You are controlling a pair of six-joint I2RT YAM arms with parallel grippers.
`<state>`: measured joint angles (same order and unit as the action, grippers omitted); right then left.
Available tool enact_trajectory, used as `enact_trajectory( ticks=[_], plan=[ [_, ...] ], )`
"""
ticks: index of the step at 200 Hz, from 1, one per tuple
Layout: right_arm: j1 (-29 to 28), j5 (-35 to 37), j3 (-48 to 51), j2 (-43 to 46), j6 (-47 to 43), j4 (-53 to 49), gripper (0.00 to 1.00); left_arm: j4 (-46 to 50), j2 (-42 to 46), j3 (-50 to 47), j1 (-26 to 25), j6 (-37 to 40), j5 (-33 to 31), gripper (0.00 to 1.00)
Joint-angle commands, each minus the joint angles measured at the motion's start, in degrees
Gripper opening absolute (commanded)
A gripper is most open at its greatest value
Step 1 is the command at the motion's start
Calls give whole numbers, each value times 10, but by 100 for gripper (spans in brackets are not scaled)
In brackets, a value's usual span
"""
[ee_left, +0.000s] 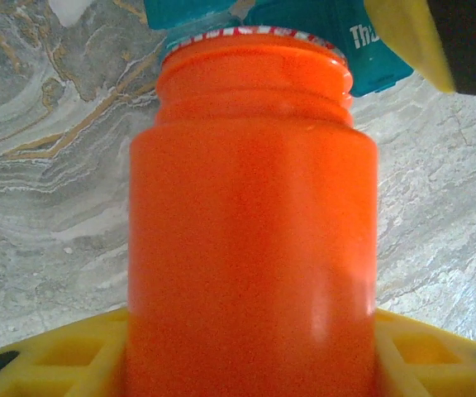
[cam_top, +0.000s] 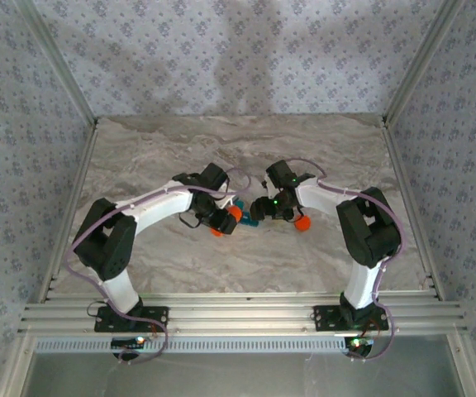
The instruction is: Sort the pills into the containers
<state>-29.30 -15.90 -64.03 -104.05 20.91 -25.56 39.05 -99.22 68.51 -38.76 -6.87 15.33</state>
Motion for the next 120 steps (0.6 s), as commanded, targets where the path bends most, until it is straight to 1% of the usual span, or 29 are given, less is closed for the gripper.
enact_trajectory(
  ticks=[1,68,120],
  plan=[
    [-5,-2,-13,-14,-8,-21,73,27,-14,21,-5,11,-6,0],
    [-4,-2,-12,-13,-8,-20,73,61,-35,46,-9,11,-24,0],
    [-4,-4,-12,-13,-8,-20,73,100,-55,87,-13,8,-36,0]
  ],
)
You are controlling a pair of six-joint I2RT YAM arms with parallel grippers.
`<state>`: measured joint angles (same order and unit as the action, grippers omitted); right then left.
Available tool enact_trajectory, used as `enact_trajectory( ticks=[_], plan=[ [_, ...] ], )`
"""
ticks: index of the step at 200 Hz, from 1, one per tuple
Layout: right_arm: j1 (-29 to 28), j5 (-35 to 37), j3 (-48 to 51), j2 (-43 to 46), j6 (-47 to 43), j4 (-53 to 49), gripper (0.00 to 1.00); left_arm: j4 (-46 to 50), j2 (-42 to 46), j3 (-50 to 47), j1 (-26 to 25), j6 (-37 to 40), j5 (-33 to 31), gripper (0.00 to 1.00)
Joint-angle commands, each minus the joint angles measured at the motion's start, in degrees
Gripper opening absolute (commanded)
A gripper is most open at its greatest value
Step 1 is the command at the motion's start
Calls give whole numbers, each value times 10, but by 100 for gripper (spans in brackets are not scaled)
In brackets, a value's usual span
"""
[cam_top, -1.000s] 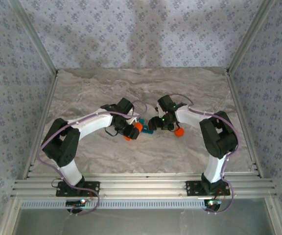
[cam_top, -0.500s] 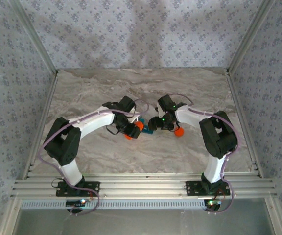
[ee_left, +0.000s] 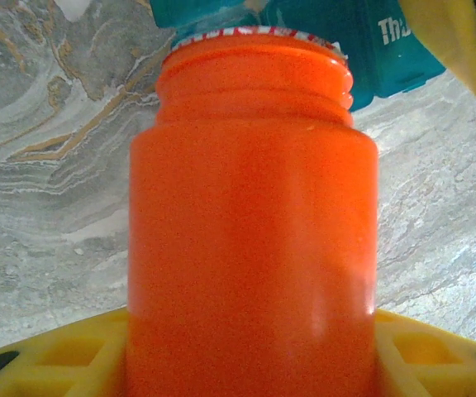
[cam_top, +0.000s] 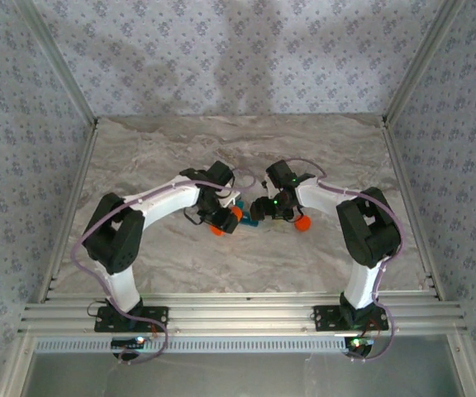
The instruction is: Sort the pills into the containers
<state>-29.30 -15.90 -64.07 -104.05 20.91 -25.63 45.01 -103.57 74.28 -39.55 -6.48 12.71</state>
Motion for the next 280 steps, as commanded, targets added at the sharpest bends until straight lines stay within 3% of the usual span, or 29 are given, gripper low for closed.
enact_trajectory(
  ticks=[1,280],
  plan=[
    [-4,-4,-11,-13,-8,-20,73,41,-12,29,-5,5,-9,0],
    [-3,-5,-8,-12,-9,-19,73,120,-59,94,-7,14,-21,0]
  ],
)
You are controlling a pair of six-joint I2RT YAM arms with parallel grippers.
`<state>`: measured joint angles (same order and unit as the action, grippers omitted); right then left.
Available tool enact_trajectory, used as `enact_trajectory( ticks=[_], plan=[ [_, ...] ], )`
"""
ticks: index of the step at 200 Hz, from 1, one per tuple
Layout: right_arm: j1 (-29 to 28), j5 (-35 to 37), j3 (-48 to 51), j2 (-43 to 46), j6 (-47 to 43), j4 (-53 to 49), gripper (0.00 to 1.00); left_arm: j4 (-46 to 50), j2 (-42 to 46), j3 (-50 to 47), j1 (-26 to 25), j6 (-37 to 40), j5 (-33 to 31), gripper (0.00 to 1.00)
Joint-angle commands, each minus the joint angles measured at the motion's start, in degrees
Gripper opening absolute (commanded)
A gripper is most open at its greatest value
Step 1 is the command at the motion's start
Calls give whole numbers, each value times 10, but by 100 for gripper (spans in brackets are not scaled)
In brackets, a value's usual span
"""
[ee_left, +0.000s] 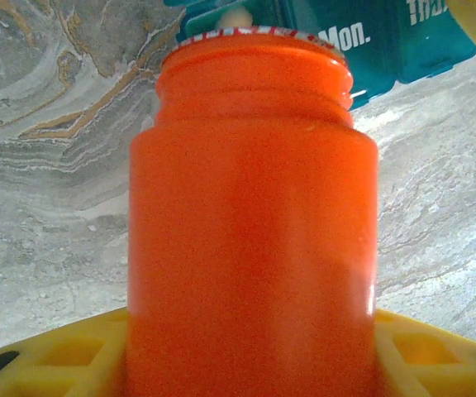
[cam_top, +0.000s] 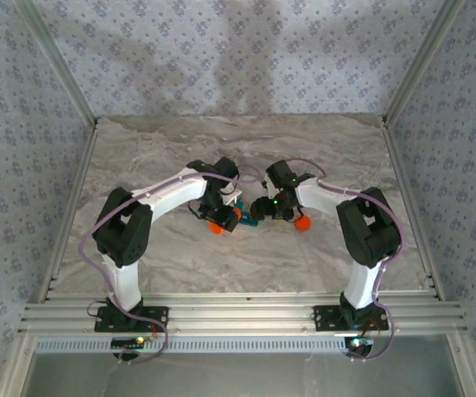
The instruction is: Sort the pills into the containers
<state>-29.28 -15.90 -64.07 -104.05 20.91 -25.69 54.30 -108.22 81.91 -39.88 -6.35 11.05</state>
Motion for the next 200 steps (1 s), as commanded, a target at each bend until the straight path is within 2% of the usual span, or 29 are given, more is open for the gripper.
enact_trajectory(
  ticks=[1,200],
  plan=[
    [-3,-5,-9,-12,-9,-19,73,28,-13,17,-4,13,-4,0],
    [1,-12,-9,-15,-9,-16,73,-35,36,-25,-4,9,-4,0]
  ],
)
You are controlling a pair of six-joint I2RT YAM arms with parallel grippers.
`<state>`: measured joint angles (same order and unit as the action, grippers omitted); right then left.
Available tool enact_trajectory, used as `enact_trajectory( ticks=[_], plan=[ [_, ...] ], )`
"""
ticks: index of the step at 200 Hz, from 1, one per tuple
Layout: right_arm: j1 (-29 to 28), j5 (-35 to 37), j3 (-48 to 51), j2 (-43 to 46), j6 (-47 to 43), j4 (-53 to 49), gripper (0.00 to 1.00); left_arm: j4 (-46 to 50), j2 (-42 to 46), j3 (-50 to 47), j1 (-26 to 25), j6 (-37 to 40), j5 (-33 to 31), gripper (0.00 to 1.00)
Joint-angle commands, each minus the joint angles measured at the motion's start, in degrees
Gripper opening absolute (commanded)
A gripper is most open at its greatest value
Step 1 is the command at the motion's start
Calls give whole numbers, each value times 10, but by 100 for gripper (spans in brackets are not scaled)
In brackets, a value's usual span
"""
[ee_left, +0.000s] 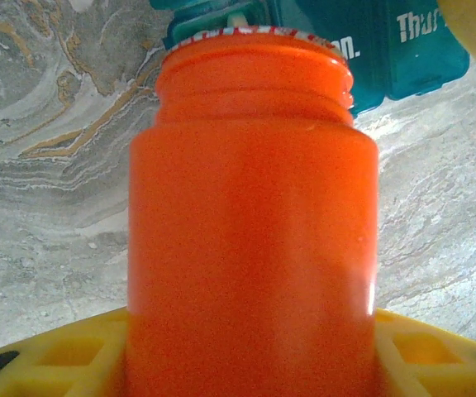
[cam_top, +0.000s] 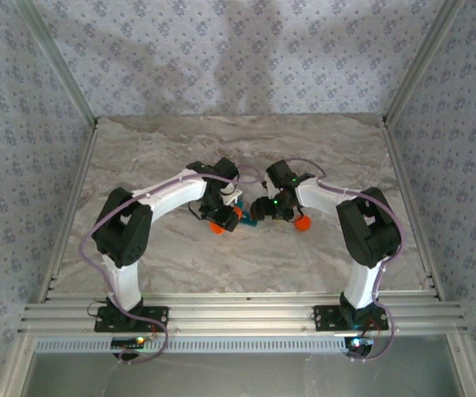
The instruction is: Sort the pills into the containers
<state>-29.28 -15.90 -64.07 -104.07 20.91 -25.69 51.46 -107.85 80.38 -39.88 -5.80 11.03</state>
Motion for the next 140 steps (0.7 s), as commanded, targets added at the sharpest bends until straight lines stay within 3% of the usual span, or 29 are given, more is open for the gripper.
enact_trajectory(
  ticks=[1,140],
  plan=[
    [1,-12,-9,-15,-9,-16,73,-8,32,-10,-4,4,-3,0],
    [5,-33,-19,-2,-3,-18,73,-103,87,-80,-4,-9,8,0]
  ],
)
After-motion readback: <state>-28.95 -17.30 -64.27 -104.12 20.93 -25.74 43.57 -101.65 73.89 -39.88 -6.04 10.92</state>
